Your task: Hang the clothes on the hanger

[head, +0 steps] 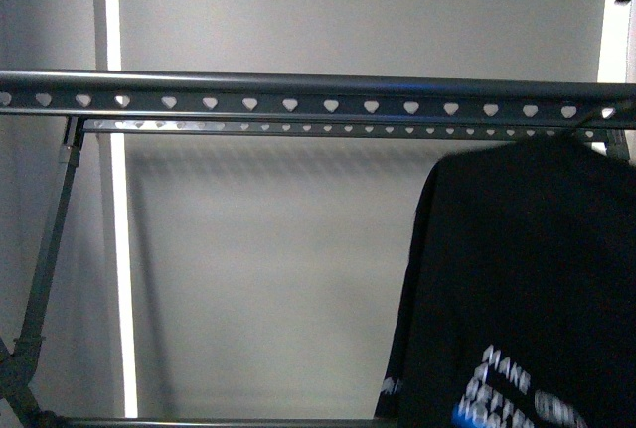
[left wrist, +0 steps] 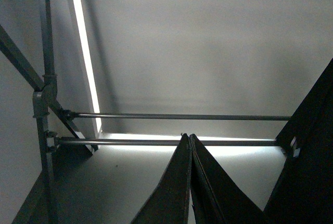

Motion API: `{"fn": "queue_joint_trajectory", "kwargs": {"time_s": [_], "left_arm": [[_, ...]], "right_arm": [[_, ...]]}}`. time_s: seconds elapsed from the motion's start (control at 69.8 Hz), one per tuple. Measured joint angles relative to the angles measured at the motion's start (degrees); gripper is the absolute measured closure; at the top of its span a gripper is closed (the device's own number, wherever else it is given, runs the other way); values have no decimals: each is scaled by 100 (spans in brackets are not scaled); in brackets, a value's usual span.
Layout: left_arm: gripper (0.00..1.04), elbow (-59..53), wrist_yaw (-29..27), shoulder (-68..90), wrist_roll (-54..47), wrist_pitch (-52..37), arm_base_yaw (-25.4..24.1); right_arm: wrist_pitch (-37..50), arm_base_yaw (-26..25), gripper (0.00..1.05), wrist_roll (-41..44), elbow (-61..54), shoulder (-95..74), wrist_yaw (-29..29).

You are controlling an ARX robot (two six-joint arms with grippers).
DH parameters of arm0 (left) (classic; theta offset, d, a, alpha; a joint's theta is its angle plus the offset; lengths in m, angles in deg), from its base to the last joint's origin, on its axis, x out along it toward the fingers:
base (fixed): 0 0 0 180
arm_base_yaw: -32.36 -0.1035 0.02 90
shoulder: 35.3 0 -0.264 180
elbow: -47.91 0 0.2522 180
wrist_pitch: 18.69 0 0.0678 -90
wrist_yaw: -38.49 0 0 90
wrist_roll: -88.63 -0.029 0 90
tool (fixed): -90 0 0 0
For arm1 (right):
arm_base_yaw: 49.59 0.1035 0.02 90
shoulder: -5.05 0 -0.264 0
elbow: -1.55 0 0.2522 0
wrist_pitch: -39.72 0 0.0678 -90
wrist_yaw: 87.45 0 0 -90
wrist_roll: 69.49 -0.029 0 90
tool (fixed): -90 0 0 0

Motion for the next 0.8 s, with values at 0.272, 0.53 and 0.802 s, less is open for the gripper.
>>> {"fn": "queue_joint_trajectory", "kwargs": {"time_s": [0.272, 0.53, 0.802], "left_arm": [[101, -608, 2, -765, 0, 114, 0], [101, -927, 0, -1412, -2, 450, 0], [101, -1137, 2, -2116, -2, 931, 0]], "right_arm": [[533, 501, 97, -3136, 1464, -879, -350], [236, 1176, 97, -3215, 2339, -1576, -1388], [553, 1091, 97, -3053, 1853, -1397, -1440]]}}
